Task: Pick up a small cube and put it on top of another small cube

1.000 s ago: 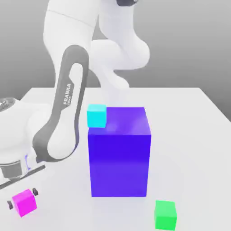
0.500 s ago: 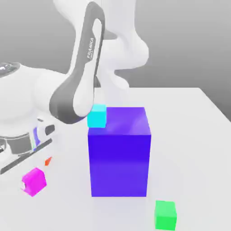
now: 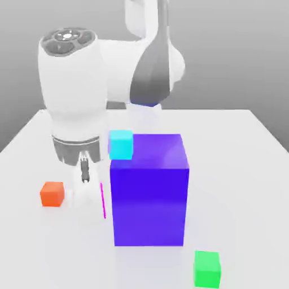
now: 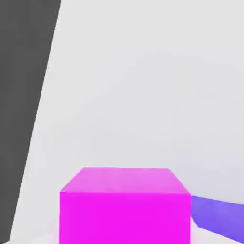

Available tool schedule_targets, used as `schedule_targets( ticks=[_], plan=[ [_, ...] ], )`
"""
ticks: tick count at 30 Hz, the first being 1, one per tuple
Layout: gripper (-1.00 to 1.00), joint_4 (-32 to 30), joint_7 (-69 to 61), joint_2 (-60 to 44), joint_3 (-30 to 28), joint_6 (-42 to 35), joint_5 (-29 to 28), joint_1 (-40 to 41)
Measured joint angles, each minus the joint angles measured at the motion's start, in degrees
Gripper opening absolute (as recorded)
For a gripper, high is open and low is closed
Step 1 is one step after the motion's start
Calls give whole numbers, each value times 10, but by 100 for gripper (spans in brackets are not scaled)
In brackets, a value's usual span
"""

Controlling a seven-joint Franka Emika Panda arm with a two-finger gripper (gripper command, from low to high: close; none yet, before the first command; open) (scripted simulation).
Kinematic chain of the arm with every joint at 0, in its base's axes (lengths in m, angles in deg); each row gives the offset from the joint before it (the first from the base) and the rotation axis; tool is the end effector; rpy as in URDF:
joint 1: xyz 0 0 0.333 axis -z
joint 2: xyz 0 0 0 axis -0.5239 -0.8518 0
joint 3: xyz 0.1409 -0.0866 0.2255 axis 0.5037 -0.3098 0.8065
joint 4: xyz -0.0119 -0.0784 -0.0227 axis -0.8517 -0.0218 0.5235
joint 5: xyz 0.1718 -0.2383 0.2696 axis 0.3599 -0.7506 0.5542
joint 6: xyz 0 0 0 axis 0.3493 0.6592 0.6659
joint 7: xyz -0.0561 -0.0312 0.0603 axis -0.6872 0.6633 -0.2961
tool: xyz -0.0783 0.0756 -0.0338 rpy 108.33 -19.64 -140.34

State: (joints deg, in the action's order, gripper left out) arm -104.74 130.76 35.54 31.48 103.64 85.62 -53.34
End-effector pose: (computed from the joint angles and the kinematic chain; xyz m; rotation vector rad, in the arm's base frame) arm 0.4816 -0.0786 0.2640 1.6615 -2.5167 -0.0953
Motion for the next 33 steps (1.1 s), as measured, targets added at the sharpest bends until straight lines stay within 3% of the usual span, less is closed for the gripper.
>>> schedule_targets(
  ticks=[9,18,28,33],
  plan=[
    [-100,-1,-217,8,14,-2,-21,-51],
    [-100,-18,-456,-15,56,62,-9,-84],
    [-100,-52,-740,-70,123,192,64,-120],
    [-100,-50,-795,-141,155,263,116,-103]
  ],
)
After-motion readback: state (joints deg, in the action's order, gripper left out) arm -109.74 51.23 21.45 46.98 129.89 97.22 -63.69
